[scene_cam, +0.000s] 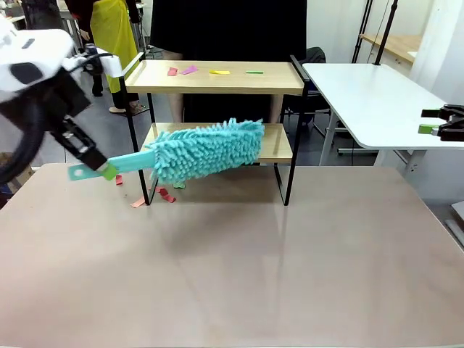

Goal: Clean the shelf.
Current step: Clean the specific section of the Shelf indicated by the human with the Duster.

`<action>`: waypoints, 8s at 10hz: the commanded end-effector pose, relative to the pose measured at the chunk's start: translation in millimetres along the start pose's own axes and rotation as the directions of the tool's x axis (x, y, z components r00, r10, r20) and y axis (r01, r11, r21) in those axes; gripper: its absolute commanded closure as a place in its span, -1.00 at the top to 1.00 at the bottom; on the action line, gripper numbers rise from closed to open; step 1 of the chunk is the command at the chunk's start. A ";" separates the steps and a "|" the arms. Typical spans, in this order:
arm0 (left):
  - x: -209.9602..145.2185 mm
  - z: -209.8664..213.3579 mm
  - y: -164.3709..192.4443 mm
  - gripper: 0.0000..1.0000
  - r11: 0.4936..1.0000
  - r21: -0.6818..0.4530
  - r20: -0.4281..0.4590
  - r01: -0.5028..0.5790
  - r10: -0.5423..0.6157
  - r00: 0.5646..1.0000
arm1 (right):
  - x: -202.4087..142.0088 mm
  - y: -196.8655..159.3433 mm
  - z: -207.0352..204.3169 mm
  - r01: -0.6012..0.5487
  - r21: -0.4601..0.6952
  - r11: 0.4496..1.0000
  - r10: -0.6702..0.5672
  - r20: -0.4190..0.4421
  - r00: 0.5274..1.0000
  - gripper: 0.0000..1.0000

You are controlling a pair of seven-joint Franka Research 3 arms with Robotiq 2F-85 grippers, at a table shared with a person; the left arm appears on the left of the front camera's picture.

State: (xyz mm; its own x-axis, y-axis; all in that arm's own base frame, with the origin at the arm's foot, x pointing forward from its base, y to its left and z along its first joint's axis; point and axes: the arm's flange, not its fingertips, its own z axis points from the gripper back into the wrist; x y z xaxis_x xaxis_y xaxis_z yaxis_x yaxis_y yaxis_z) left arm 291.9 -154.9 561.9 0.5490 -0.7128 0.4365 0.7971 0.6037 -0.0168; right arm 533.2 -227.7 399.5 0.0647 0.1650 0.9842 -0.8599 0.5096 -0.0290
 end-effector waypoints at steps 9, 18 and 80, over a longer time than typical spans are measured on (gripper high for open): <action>-41.2 129.4 -77.4 -0.74 0.948 0.208 -0.673 0.241 -0.040 0.739 | 3.3 -0.1 -1.3 -0.006 -0.003 1.000 0.006 0.001 1.000 1.00; -44.2 128.1 -62.9 -0.74 0.951 0.209 -0.775 0.228 0.019 0.632 | 3.3 -0.1 -1.3 -0.006 -0.003 1.000 0.006 0.001 1.000 1.00; 311.9 33.4 -263.2 -0.74 0.606 -0.014 0.476 -0.796 0.704 0.528 | 3.3 -0.1 -1.3 -0.006 -0.003 1.000 0.006 0.001 1.000 1.00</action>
State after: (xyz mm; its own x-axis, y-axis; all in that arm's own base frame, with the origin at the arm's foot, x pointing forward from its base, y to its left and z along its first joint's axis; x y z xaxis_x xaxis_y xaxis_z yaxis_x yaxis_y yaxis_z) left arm 238.1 -497.1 722.7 0.7688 0.1725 0.6158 0.1101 0.9128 -0.3932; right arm 533.3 -227.9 399.7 0.0641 0.1647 0.9843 -0.8598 0.5097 -0.0293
